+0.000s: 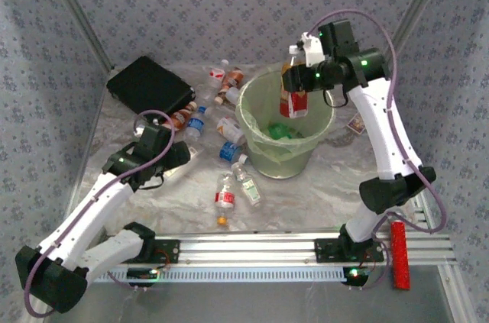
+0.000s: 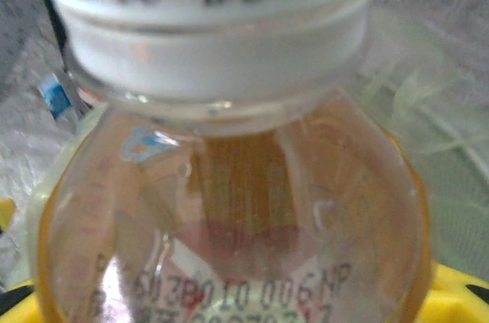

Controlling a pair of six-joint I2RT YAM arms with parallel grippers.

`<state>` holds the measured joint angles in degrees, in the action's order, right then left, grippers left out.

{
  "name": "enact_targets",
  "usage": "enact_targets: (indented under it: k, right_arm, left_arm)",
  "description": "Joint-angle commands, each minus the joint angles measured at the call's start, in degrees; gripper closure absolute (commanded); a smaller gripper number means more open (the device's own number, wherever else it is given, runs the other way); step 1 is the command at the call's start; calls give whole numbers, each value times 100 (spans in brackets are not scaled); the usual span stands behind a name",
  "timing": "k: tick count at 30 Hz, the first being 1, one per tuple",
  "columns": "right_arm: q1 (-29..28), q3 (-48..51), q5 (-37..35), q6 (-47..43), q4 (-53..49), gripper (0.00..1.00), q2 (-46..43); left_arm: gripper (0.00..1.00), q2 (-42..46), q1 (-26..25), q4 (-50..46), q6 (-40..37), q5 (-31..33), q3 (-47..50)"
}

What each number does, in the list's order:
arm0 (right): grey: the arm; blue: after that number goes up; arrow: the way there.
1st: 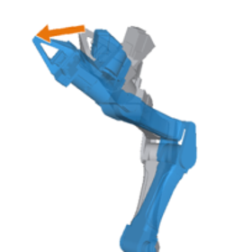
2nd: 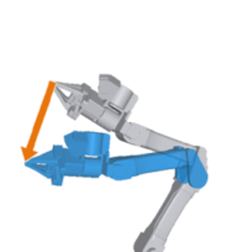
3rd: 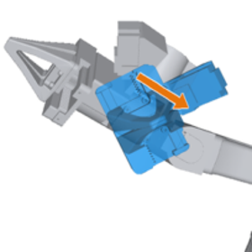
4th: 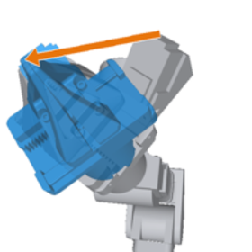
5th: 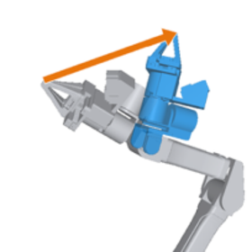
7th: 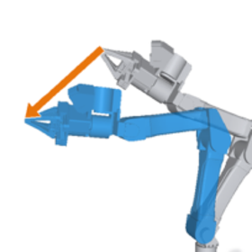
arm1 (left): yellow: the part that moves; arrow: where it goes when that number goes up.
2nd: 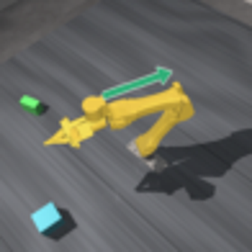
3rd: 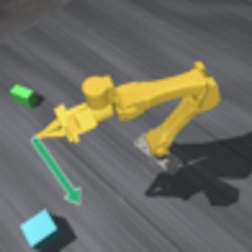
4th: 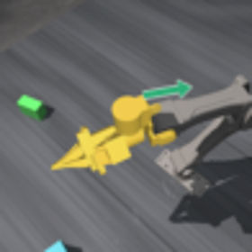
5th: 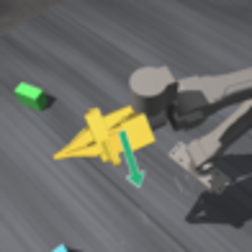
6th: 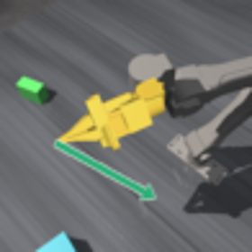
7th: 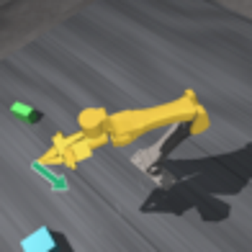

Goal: Put the plastic bottles in the bin

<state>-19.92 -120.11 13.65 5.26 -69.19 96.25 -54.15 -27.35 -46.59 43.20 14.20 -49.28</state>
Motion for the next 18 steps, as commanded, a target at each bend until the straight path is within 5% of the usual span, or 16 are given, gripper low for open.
enact_targets:
  k: [1,18]
  right_arm:
    - [-136,347,-192,-211,-227,60,145]
    - [-381,2256,173,-402,809,57,752]
  left_arm:
    - [4,-59,38,-139,300,15,24]
    - [6,-160,111,-21,828,-150,146]
